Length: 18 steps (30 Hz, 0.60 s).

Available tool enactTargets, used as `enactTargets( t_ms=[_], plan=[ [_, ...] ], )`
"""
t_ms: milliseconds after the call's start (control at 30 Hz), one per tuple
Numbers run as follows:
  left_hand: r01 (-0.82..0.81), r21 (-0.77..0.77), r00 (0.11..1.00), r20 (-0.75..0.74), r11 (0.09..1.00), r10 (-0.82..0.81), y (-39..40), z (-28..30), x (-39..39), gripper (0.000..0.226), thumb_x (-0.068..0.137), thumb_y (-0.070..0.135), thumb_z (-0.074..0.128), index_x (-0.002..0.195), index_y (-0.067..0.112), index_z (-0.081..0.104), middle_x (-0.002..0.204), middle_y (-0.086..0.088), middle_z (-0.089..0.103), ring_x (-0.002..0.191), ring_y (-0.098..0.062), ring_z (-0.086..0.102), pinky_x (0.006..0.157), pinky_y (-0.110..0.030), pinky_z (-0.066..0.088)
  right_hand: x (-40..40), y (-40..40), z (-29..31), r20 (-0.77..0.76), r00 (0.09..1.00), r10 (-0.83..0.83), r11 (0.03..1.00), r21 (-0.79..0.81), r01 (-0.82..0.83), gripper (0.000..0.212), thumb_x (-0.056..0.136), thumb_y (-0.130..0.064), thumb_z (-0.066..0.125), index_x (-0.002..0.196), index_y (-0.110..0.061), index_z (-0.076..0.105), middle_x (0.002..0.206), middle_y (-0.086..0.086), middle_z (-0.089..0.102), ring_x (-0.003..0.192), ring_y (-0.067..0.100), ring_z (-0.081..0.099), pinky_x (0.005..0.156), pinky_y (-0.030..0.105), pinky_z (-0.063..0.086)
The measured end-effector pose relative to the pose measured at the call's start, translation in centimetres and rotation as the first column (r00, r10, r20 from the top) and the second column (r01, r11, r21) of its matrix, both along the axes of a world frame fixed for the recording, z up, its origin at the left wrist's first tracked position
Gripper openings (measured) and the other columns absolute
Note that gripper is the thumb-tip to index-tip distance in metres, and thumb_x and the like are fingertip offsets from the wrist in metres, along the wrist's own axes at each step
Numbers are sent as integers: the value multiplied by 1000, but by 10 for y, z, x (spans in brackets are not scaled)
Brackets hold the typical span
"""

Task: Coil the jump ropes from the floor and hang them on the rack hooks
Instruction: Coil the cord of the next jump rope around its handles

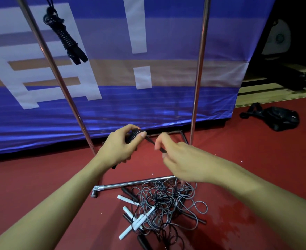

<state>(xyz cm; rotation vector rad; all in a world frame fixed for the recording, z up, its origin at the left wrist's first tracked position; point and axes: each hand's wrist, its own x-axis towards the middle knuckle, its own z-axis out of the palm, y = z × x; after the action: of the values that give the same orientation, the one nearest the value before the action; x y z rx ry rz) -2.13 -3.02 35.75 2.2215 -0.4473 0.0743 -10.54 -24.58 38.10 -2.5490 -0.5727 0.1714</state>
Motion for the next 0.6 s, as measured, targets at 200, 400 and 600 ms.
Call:
enactTargets(
  t_ms=[200, 400, 600],
  plan=[
    [-27, 38, 999, -17, 999, 28, -1, -4, 4, 23, 99, 50, 62, 101, 28, 64, 66, -7, 68, 39, -17, 59, 39, -30, 50, -2, -6, 3, -131, 991, 5, 1000, 12, -3, 16, 105, -21, 40, 106, -27, 55, 61, -7, 66, 50, 12, 70, 59, 41, 60],
    [-57, 62, 996, -70, 996, 61, 10, -9, 12, 25, 98, 53, 62, 100, 28, 65, 67, -5, 69, 41, -19, 61, 41, -34, 54, -2, -16, 9, 80, 992, 94, 996, -16, -93, 16, 99, -21, 55, 113, -28, 50, 70, -4, 56, 66, 13, 52, 65, 30, 43],
    [-59, 104, 992, -103, 993, 70, 14, -8, 14, 28, 98, 55, 61, 99, 27, 65, 71, -5, 71, 42, -17, 62, 43, -33, 55, -1, -21, 16, 60, 995, 79, 967, 238, -91, 15, 99, -21, 67, 112, -23, 61, 79, -9, 65, 68, 4, 66, 67, 12, 45]
  ],
)
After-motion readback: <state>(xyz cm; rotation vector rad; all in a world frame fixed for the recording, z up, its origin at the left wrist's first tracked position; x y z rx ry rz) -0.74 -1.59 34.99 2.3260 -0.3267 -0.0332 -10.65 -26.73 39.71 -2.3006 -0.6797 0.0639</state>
